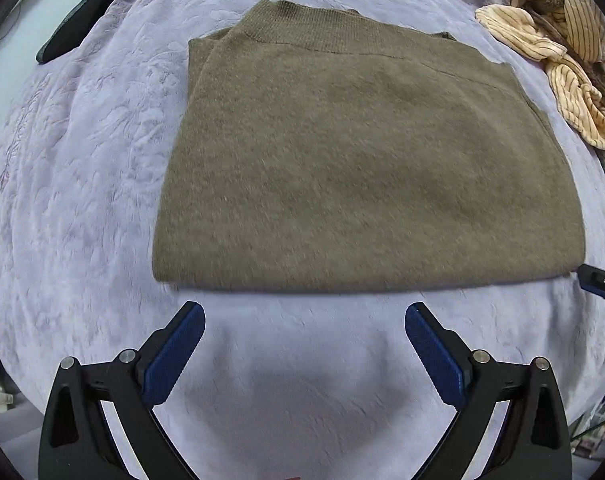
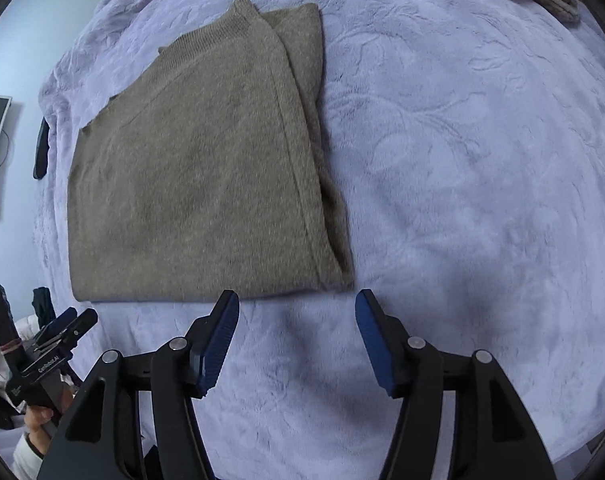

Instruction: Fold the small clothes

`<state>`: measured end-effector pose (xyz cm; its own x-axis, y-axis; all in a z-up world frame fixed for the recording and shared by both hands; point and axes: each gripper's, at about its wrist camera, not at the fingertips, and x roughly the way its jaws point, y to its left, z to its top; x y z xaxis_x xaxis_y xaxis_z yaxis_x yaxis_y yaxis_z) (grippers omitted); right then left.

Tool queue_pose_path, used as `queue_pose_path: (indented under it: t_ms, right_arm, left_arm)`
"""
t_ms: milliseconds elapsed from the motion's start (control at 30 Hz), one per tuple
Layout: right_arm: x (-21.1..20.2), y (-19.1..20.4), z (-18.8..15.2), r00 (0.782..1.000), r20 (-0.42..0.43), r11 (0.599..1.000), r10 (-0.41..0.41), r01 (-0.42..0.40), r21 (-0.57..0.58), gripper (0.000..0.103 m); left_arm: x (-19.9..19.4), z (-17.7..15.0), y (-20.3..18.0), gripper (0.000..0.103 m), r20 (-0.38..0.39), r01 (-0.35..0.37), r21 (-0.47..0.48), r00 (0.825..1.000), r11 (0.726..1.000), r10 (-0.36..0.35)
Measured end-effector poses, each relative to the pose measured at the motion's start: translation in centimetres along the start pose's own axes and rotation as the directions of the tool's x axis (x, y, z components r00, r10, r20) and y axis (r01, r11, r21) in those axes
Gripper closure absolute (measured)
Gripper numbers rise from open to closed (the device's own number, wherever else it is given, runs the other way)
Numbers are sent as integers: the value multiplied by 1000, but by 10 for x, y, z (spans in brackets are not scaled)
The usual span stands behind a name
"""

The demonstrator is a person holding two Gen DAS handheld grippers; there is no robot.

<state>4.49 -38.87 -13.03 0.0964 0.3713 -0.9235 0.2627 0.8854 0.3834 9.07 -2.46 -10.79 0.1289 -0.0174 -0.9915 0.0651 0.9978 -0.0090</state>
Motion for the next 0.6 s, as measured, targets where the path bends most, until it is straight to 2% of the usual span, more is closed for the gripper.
queue_pose_path:
  t_ms: [133,333,367,400,433,600]
  right_arm:
    - [-5,15,-16,1000,0,999,-6,6,-32,35]
    - [-12,63,-16,999,41,988,32,-26,-151,36]
    - [-11,69,-15,998,44,986,42,-34,-165,40]
    - [-9,78,-11,997,46,982,58,-49,-183,59]
    - [-5,88,-6,996,44,977,76,-66,-202,69]
    - [26,134,11,995,35,946,96,-80,-315,69]
  left_arm:
    - [-16,-16,-7,2,-1,0,-15,1000,1000,0]
    - [-29,-29,0,2,-9,-9,-86,1000,996,8]
    - [-30,-30,1,2,-12,-16,-94,1000,995,15]
    - [-32,-33,2,2,-14,-16,-101,1000,995,15]
    - [-34,-35,4,2,-14,-16,-104,1000,994,15]
    - [-37,-44,9,2,-29,-28,-129,999,991,24]
